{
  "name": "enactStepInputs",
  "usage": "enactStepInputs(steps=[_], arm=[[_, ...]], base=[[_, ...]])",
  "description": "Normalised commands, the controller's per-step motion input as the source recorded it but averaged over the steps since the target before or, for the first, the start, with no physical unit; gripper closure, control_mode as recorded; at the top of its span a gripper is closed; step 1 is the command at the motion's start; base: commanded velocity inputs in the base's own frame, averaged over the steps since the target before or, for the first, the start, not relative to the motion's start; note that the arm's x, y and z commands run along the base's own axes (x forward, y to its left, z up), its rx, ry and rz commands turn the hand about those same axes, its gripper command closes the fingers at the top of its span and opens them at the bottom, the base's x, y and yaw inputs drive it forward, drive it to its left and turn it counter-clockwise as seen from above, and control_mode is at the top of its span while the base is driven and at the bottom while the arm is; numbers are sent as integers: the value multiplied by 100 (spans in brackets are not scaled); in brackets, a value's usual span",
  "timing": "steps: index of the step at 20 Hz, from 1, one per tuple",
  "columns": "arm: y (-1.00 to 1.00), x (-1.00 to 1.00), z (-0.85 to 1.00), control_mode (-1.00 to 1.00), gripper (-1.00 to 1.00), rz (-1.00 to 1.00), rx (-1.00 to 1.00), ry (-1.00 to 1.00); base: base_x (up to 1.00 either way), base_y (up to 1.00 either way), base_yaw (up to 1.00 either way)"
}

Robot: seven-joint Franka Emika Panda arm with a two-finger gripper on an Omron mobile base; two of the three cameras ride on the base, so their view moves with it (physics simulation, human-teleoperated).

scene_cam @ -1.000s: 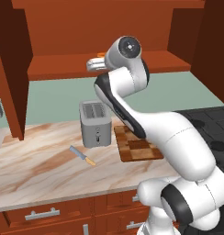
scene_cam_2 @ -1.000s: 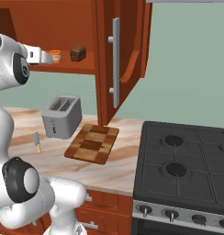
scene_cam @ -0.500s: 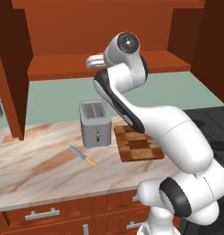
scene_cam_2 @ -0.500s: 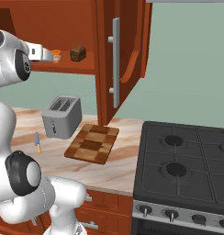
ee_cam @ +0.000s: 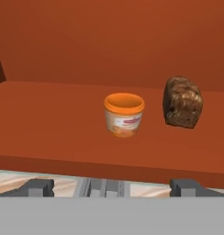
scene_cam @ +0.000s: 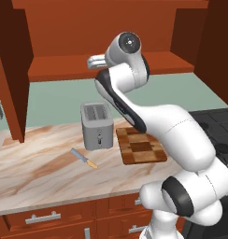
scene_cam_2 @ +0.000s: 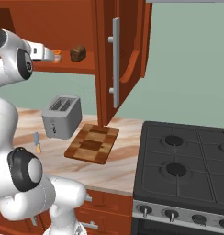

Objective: Pick the bread, place it on the cutting board, pick the jam, place it on the counter, and close the cabinet.

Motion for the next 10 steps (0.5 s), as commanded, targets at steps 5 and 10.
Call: enactStepInputs(steps=[5, 10], arm=[[0, 17, 0, -100, -100, 2, 0, 0], [0, 18, 0, -100, -100, 2, 0, 0]], base=[[0, 0, 0], [0, 0, 0]])
